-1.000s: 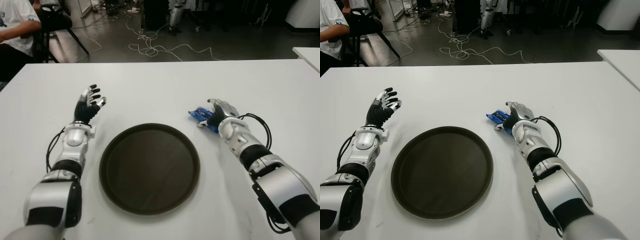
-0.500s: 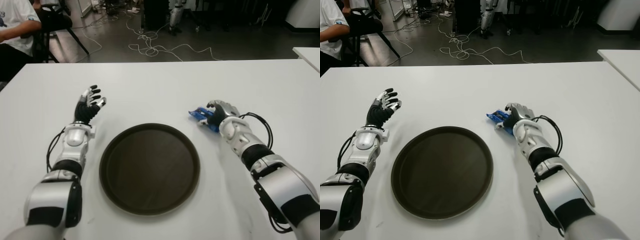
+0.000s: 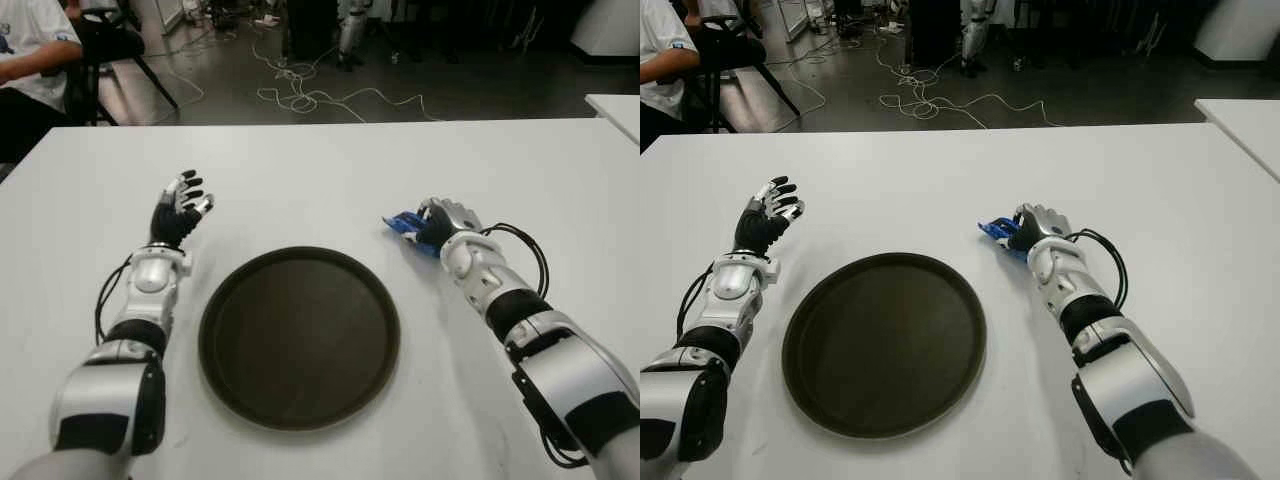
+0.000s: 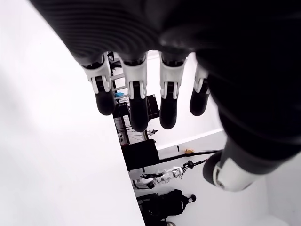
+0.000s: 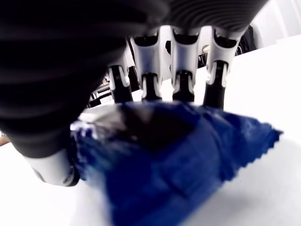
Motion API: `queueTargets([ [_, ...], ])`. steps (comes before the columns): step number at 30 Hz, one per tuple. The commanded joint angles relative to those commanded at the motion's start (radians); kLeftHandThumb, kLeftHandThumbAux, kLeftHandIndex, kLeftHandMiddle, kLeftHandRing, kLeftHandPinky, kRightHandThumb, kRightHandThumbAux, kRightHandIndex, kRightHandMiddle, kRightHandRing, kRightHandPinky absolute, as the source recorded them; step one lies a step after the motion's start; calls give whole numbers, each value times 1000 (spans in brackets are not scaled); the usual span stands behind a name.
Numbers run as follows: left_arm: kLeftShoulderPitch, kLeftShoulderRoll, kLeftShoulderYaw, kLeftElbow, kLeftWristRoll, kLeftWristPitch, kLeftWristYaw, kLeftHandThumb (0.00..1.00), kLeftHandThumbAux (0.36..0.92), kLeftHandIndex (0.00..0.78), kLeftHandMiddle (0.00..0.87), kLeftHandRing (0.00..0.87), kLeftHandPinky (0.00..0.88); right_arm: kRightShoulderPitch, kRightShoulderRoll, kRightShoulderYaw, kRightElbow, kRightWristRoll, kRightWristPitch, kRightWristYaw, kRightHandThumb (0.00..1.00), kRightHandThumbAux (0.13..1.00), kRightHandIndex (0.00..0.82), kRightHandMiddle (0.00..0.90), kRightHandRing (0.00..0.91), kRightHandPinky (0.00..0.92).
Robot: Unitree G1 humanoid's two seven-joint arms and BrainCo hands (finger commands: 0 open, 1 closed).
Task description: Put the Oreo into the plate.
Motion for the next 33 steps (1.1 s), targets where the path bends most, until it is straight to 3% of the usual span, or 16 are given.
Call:
queueTargets([
  [6,0,-1,2,-1,-3,-1,1,39,658,140,180,153,131,11,-7,-8,-20,5,-17,-9,340,725,589,694,673,455],
  [13,3,-1,4,-3,-4,-5,-2,42,664,138,175,145,115,22,-17,-18,-37,10,-51,-19,316,743,603,735,723,599],
  [22,3,1,2,-3,-2,-11,-10,41,652,129,170,137,109,27,-24,-27,-36,10,-75,-19,278,769,605,749,737,660],
  [33,4,1,-2,-5,5,-13,-4,33,632,128,173,142,118,26,-29,-32,-28,8,-86,-10,274,775,602,741,723,671],
])
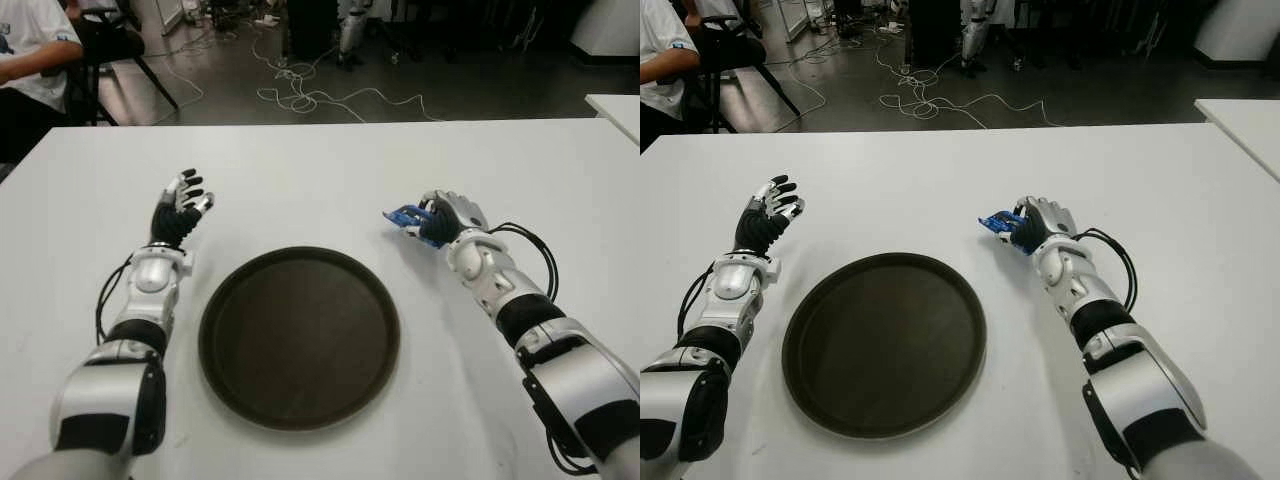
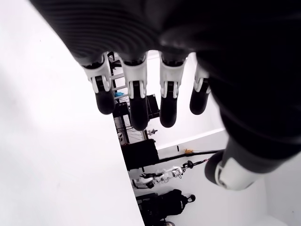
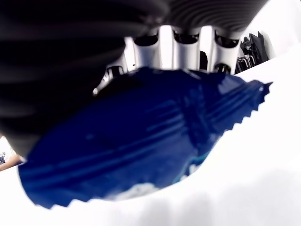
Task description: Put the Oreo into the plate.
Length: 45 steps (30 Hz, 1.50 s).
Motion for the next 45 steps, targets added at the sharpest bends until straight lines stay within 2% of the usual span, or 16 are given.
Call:
queueTargets([
  [7,-5,-3,2,4,-2,12,7,41,670,131,176,144,119,-8,-3,10,13,-12,-9,-2,289,791,606,737,729,673],
  [12,-7,-3,4,7,-3,10,9,49,659,142,186,158,147,-13,-2,16,18,-21,-31,-23,292,804,610,738,733,678],
  [18,-8,-3,0,6,2,6,14,51,650,147,187,155,131,-17,9,15,9,-19,-58,-52,293,820,613,739,737,694],
  [28,-13,-3,-3,11,3,35,23,62,674,136,184,155,128,22,38,-13,-194,8,-59,-56,272,846,641,758,755,732],
  [35,-11,-4,-2,9,0,41,15,31,676,130,177,140,109,46,52,-29,-301,19,-42,-37,216,869,656,768,772,757],
  [41,-9,-11,0,7,-3,39,26,48,687,127,177,141,114,48,108,-7,-354,6,-25,-33,206,873,651,771,779,768],
  [45,-7,-13,0,7,-1,37,30,48,677,127,178,146,122,52,130,17,-390,-8,-27,-13,209,865,651,780,789,777],
])
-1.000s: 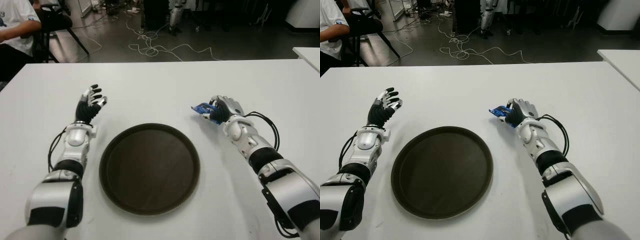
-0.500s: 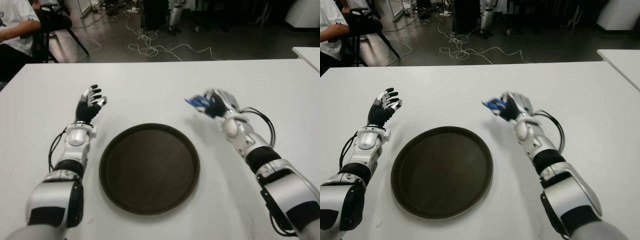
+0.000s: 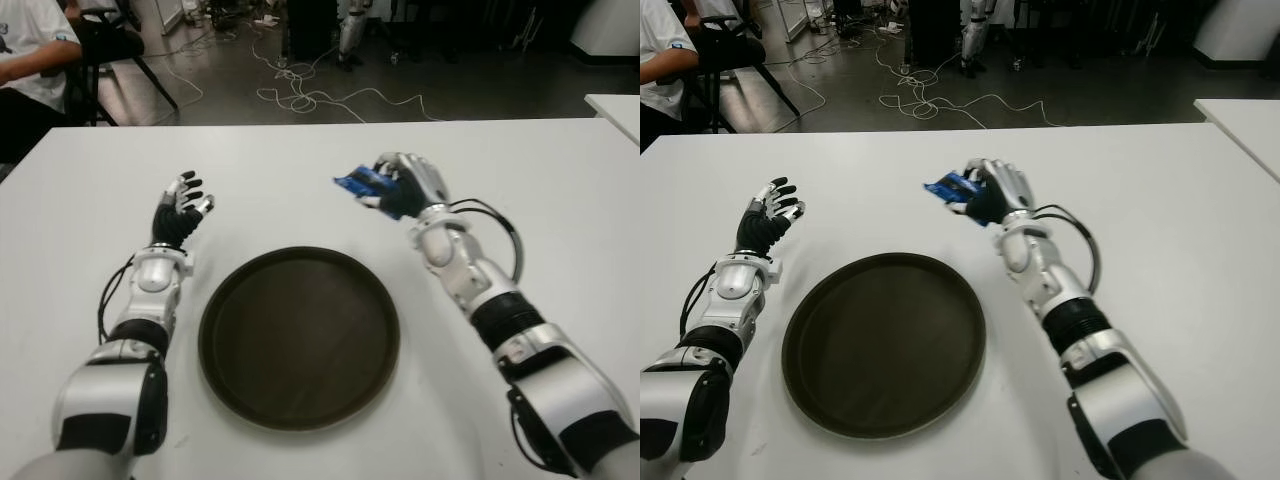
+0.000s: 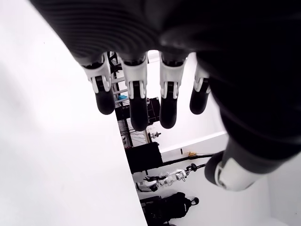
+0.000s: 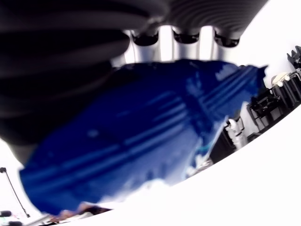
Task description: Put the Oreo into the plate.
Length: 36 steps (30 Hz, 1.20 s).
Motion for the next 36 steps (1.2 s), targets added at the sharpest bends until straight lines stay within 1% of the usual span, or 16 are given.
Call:
queueTargets([
  [5,2,-2,-1,-2,1,-4,0,41,682,127,176,143,112,14,24,28,-77,-21,27,41,192,873,678,796,802,784],
  [8,2,-4,-1,-3,2,-6,1,43,689,122,170,138,112,32,34,53,-141,-36,40,75,192,877,681,798,801,779],
  [10,3,-4,-3,-4,4,-4,3,42,689,119,166,134,107,35,27,87,-177,-54,28,127,197,879,676,795,797,776],
  [12,3,-3,-3,-3,5,-1,3,34,684,117,162,125,95,41,31,120,-205,-75,26,164,203,883,666,788,788,770],
  [14,2,-3,-3,-2,5,-1,3,29,682,117,160,121,91,47,32,127,-220,-83,32,177,200,885,663,785,784,767],
  [17,2,-4,-3,0,5,-2,5,27,684,123,166,125,92,67,51,184,-241,-121,28,205,208,883,657,780,781,770],
  [19,2,-5,-3,0,6,-4,7,28,688,127,171,129,95,67,54,204,-241,-134,21,221,215,878,653,776,780,773],
  [21,1,-7,-3,-1,5,-5,9,30,692,127,173,132,97,55,42,222,-233,-137,-6,256,215,875,648,773,780,773],
  [23,2,-8,-3,-2,4,-5,8,34,697,128,175,134,101,46,16,249,-221,-140,-64,301,227,870,634,769,777,770],
  [25,2,-8,-4,-3,5,-4,7,39,698,128,178,136,105,43,-1,264,-222,-143,-100,328,243,864,621,765,775,768],
  [32,1,-6,-10,-2,11,0,9,42,681,123,177,133,100,42,-25,272,-249,-142,-154,401,254,852,596,750,757,743],
  [36,0,-5,-12,-1,13,-3,11,45,682,138,187,145,112,47,-32,268,-265,-139,-166,429,283,836,596,751,760,753],
])
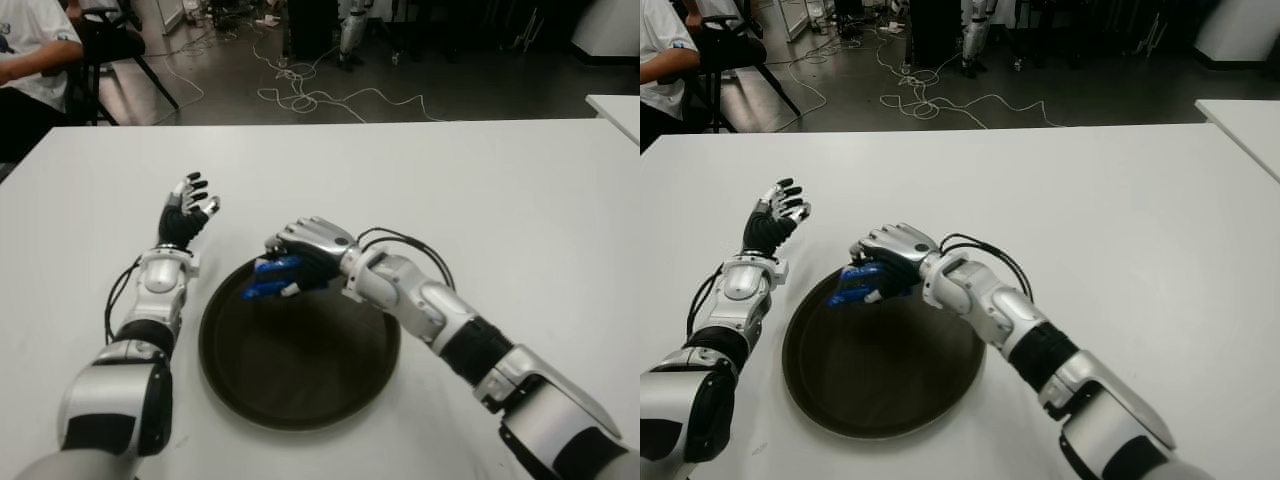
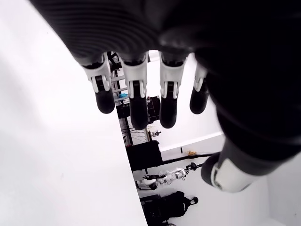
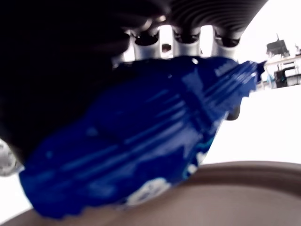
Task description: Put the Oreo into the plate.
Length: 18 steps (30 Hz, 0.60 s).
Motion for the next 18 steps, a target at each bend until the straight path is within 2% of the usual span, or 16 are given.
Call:
queueTargets([
  [8,3,0,1,-4,-6,-2,-5,39,670,116,171,138,108,5,-11,1,-10,2,-14,49,314,823,640,782,789,785],
  [12,5,1,1,-6,-7,-6,-9,31,673,115,166,133,103,10,-19,1,-13,2,-28,66,332,820,627,779,789,787],
  [18,5,3,2,-5,-8,0,-13,17,690,116,163,123,91,6,-34,0,-7,6,-51,104,297,831,601,748,763,756],
])
